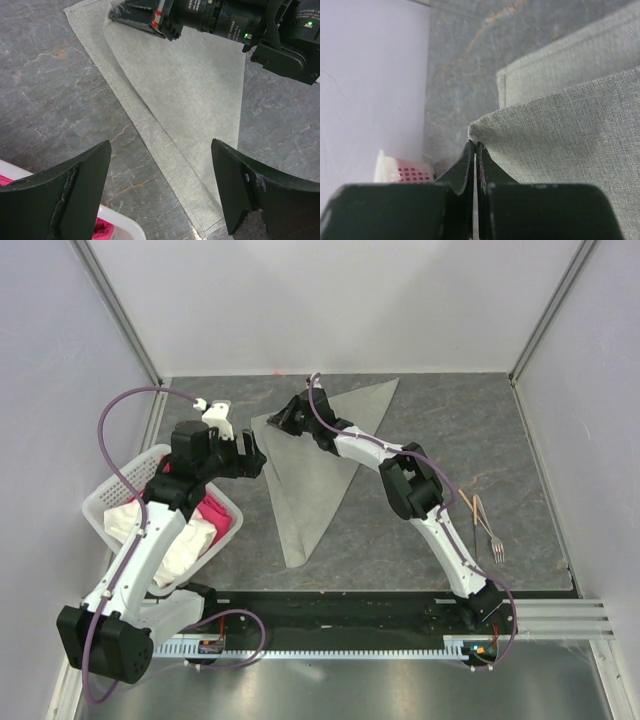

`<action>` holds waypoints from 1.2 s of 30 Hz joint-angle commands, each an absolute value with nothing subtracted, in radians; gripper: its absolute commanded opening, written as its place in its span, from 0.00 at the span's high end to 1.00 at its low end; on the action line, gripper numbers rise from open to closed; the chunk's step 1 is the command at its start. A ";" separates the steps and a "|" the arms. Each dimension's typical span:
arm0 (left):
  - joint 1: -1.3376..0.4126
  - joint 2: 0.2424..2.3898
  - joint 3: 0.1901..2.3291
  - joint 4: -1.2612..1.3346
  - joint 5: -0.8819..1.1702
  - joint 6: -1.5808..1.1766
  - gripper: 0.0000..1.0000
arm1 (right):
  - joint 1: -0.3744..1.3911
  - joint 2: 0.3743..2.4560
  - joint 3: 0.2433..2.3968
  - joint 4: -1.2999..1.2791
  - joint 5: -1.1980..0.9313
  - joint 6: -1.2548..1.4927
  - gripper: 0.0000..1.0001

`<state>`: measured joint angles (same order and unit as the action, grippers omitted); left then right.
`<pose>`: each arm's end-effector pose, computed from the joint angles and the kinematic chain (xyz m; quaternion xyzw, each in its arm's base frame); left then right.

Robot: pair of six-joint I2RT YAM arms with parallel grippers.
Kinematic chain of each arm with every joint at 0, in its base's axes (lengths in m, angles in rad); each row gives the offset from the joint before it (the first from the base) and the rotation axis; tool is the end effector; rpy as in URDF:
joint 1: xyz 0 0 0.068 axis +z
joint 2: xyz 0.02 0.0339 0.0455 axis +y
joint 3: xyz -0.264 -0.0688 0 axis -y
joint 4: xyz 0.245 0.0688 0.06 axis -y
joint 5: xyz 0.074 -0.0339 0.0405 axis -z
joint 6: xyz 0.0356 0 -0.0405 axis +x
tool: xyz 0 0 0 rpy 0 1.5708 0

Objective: Fold the napkin, place the utensils inside, and roll it up
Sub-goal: Fold the napkin

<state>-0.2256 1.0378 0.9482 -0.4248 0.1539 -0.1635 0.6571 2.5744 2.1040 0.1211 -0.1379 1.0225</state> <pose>0.2232 -0.0568 0.3250 0.0655 0.8595 -0.1623 0.4802 0.4649 0.3648 0.1604 0.1096 0.8108 0.4636 0.3399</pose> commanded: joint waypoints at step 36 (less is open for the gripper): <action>-0.221 1.043 0.945 -0.411 0.158 -0.183 0.12 | 0.684 2.850 2.434 0.308 -0.038 1.213 1.00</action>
